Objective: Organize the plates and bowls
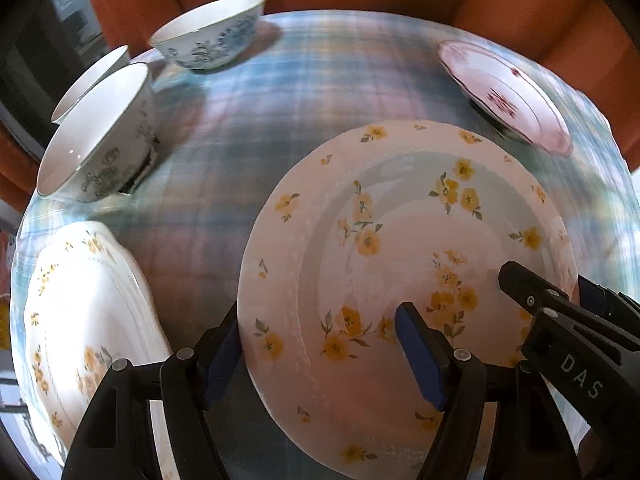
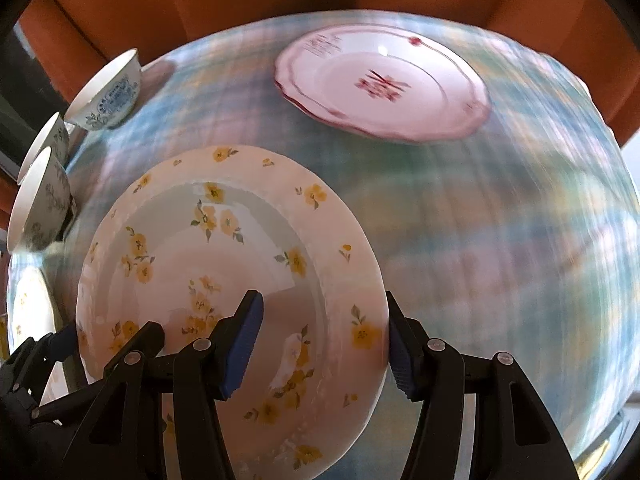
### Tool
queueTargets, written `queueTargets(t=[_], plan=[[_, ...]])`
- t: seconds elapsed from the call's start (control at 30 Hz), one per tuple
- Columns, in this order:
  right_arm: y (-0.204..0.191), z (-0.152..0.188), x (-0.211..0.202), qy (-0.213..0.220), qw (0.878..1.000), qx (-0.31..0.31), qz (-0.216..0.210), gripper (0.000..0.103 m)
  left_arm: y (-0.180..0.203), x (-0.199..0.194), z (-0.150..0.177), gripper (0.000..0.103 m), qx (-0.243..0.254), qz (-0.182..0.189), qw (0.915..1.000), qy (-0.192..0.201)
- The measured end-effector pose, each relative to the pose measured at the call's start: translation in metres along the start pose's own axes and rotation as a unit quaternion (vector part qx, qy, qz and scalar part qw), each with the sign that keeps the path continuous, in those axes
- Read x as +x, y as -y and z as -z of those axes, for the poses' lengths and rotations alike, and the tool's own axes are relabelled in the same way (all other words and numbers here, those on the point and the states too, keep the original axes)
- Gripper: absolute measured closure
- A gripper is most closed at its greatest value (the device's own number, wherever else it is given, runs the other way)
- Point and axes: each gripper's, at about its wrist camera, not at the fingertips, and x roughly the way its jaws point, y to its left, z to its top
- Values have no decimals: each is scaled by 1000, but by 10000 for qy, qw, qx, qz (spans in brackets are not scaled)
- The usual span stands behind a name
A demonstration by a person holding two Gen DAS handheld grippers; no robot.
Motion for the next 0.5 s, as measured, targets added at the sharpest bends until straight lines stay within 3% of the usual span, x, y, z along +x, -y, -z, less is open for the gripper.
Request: queueTargets(t=[0.2,0.5], plan=[[20,19,-6,-28,9998,151,-149,42,7,1,2,28,-17,-104,9999,33],[17,5,-1,129,9998,-96,-119,42,9,-1,0,27,-304,-391,9987,126]])
